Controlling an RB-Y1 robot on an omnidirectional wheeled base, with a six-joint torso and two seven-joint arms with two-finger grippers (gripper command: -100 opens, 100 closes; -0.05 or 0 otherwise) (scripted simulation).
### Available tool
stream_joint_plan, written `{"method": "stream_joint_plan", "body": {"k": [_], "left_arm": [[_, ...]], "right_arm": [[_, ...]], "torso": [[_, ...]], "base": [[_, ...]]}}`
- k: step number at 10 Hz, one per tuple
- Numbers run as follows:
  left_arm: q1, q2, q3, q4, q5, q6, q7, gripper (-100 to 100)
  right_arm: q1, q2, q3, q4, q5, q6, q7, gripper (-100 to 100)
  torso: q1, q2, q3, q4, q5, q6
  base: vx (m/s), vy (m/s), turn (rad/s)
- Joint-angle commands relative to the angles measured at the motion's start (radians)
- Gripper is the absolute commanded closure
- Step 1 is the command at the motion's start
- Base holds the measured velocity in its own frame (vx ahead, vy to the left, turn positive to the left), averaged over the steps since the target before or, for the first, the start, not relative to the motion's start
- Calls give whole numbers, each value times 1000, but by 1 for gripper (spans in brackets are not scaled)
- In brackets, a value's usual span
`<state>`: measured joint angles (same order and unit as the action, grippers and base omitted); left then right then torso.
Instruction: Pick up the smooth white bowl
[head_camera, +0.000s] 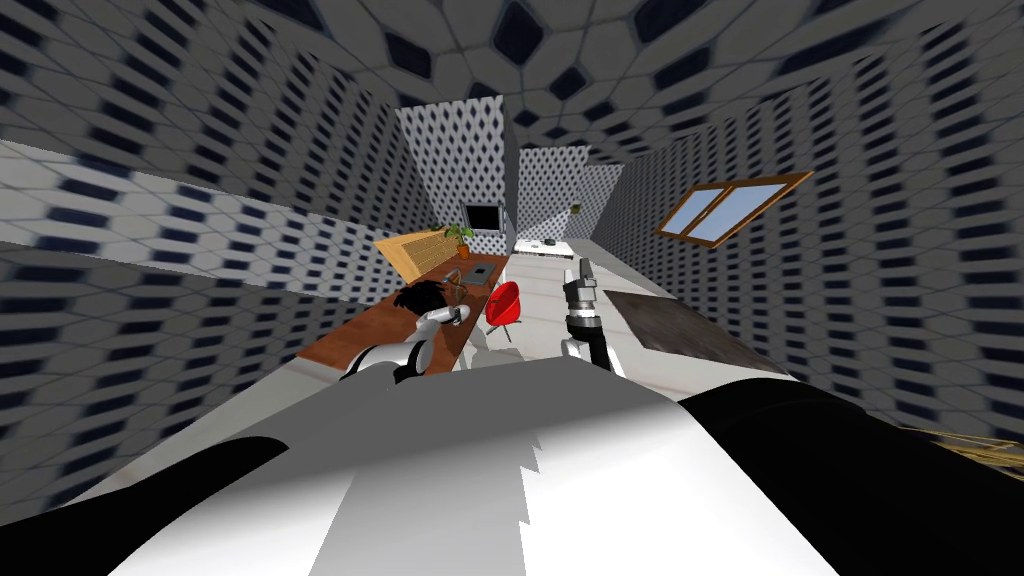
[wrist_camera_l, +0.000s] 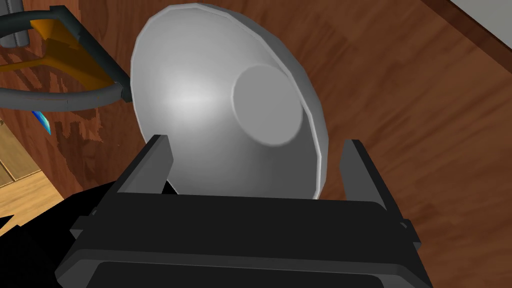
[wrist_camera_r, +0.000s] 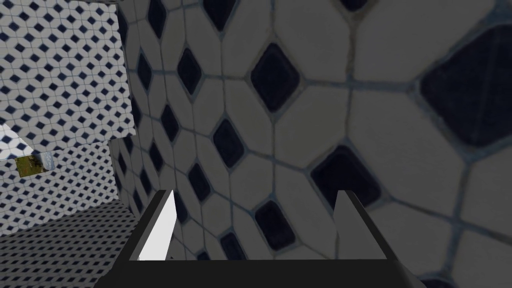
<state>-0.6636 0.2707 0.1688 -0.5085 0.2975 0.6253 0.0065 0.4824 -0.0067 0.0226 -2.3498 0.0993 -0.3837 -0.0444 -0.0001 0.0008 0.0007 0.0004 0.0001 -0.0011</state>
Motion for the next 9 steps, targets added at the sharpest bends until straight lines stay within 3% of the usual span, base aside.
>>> {"method": "stream_joint_plan", "body": {"k": [1,5,8,9], "left_arm": [[-38,0,3,50,6,-26,-13,-100],[-38,0,3,124,6,-26,-13,-100],[-35,-1,2,107,4,-19,-8,-100],[-35,-1,2,109,4,-23,-10,100]], "right_arm": [[0,0,0,0,0,0,0,0],[0,0,0,0,0,0,0,0],[0,0,0,0,0,0,0,0],[0,0,0,0,0,0,0,0]], "torso": [[0,0,0,0,0,0],[0,-3,-2,-1,0,0],[0,-2,-1,-1,0,0],[0,-2,-1,-1,0,0]], "base": [[-20,8,-7],[0,0,0],[0,0,0],[0,0,0]]}}
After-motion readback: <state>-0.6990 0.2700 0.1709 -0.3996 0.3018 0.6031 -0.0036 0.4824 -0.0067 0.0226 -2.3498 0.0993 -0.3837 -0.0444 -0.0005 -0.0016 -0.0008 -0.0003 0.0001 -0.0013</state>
